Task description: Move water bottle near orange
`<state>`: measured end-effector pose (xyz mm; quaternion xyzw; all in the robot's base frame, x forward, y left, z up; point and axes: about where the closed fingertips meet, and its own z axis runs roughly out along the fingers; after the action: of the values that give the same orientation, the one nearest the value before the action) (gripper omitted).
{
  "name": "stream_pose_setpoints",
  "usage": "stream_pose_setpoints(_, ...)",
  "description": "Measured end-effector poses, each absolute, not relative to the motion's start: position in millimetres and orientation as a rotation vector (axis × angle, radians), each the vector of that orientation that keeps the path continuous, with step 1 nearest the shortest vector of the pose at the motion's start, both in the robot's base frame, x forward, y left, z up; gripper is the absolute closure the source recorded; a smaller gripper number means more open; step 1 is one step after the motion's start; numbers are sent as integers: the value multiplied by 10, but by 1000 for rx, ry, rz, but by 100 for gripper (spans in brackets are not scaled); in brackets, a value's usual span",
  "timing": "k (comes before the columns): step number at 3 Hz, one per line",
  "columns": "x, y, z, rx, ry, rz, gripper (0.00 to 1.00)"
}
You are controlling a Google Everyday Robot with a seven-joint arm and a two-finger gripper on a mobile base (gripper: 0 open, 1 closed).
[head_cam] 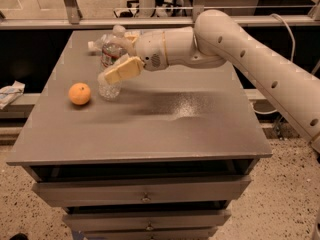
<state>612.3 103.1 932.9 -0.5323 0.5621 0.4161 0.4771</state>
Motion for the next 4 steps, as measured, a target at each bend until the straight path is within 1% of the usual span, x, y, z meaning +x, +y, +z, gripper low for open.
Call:
stream_pose_setpoints(1, 6172, 1167, 9385, -1321, 1334, 1026, 47)
stream_pose_setpoints(3, 6283, 1209, 9478, -1341, 1310, 996, 93)
stream_pose_setpoints(4, 6332, 1159, 9505, -1339, 1313, 974, 100)
